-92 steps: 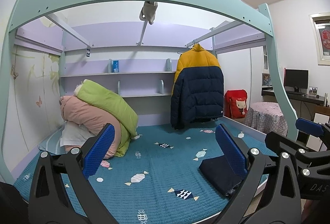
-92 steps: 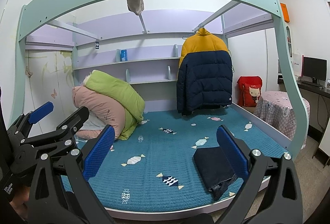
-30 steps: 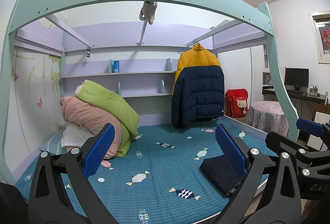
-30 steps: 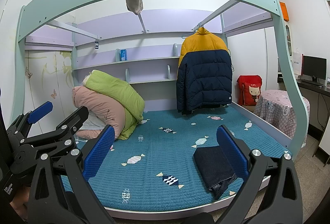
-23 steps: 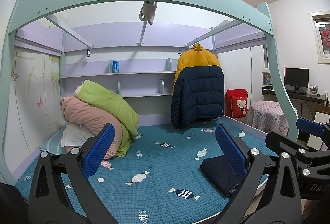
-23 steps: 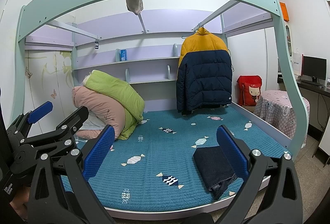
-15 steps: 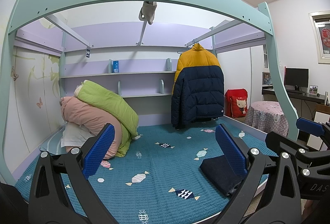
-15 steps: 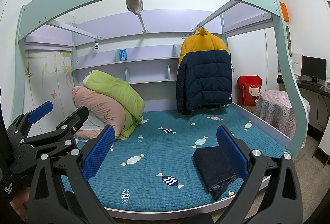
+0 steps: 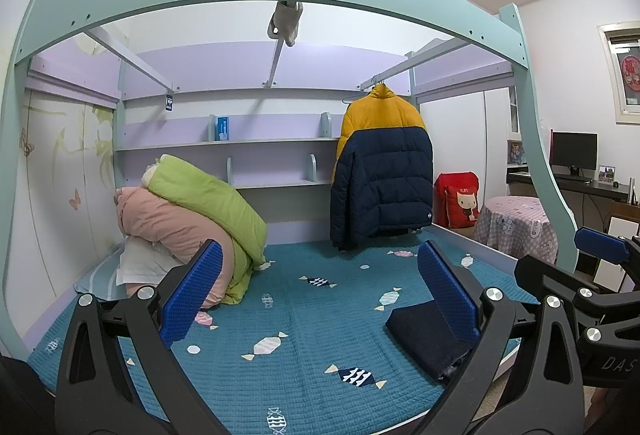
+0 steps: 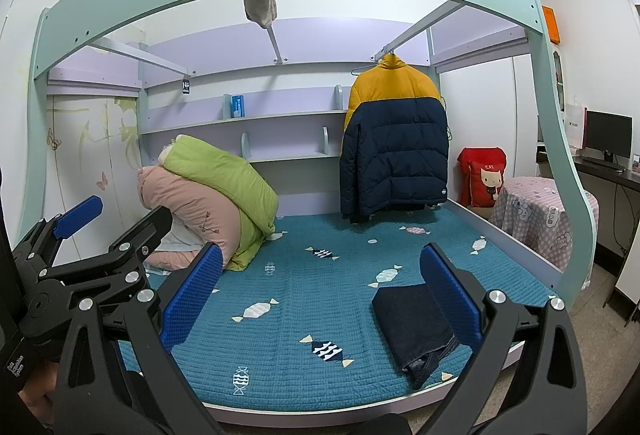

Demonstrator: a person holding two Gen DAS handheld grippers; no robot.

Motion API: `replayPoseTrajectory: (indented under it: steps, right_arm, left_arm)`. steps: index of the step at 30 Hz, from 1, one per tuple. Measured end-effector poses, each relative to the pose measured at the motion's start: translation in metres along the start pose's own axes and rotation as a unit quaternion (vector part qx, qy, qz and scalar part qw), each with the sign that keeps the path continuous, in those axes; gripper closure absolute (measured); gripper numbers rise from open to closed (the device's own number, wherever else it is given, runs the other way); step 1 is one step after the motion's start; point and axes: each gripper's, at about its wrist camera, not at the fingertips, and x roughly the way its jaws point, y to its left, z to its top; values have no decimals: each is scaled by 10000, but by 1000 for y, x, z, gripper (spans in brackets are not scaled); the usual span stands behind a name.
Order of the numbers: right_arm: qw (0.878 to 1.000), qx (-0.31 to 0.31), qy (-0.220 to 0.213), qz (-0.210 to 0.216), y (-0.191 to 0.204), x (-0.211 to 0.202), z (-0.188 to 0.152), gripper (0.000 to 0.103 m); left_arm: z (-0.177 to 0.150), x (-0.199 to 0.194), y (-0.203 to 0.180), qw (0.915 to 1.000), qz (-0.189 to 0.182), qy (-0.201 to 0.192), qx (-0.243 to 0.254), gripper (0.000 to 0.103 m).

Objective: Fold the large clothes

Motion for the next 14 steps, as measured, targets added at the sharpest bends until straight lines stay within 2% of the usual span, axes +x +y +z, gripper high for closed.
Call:
replayPoseTrajectory:
  steps: [9,14]
  right_arm:
    - [9999,9,105,41,1,14,0,8]
    - [9995,1,312,55,6,37,-5,7]
  left_arm:
    - [-4,12,6,10000,-9,90,-26,5]
    - [-15,36,17,9994,4,343,-100,5]
